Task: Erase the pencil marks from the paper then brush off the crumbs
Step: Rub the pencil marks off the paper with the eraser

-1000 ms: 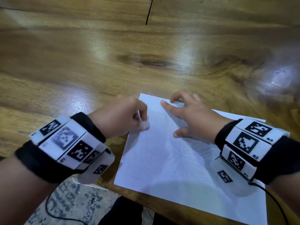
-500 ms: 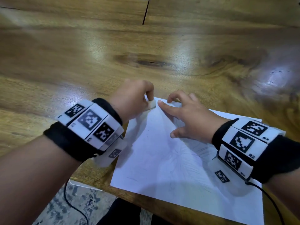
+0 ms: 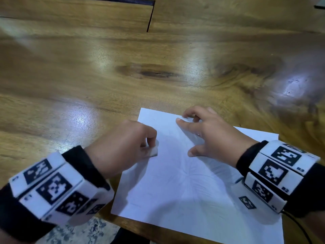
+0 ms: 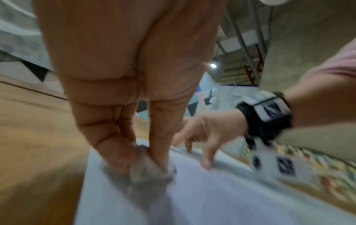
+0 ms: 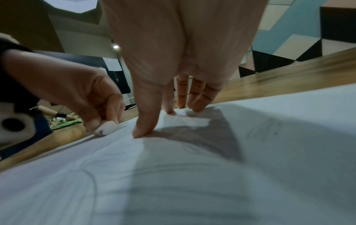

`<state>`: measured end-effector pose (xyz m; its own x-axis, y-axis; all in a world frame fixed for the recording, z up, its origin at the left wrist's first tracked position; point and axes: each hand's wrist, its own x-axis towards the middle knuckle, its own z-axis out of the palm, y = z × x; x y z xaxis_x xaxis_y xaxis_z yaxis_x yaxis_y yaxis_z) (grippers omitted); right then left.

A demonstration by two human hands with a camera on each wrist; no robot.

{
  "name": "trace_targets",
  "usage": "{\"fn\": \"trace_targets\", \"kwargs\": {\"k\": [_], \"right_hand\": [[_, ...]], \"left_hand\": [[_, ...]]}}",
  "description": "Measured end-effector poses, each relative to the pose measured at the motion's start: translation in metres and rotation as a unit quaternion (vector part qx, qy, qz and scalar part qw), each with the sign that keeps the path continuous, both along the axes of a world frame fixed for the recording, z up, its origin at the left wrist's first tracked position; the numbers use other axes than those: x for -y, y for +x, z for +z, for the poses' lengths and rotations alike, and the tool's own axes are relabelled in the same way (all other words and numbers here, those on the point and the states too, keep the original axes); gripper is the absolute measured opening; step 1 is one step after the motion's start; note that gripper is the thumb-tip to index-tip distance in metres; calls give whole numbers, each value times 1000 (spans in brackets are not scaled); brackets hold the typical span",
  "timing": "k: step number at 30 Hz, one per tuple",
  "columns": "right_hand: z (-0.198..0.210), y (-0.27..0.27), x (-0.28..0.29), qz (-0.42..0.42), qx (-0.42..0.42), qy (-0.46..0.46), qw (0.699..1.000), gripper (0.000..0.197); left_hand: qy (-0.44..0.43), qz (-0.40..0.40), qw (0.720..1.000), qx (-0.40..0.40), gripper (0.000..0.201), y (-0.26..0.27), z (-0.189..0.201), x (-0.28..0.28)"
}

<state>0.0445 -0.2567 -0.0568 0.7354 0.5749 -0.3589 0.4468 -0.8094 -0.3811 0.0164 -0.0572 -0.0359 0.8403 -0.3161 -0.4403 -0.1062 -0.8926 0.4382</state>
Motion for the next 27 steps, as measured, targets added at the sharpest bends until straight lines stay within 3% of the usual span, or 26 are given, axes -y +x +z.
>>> {"fn": "trace_targets", "kwargs": {"k": [2,7,14,18,23,27], "right_hand": [[0,0,1,7,2,-2,1000,79],[1,-1,0,15,5,-8,1000,81],[1,-1,0,26,13,-19,999,82],[2,-2,-1,29,19,-26,999,80],[2,-2,-1,29,19,-33,999,81],[2,-3,-1,26,20,-35,999,79]], "left_hand": [[-9,22,999,-22,5,16,6,3],[-78,129,987,53,7,52,1,18],[-78,74,994,22,7,35,-8,23],[-65,111,987,93,2,46,-6,27],[-23,-26,999,5,10,28,0,27],[-31,57,995,75,9,48,-1,30]]}}
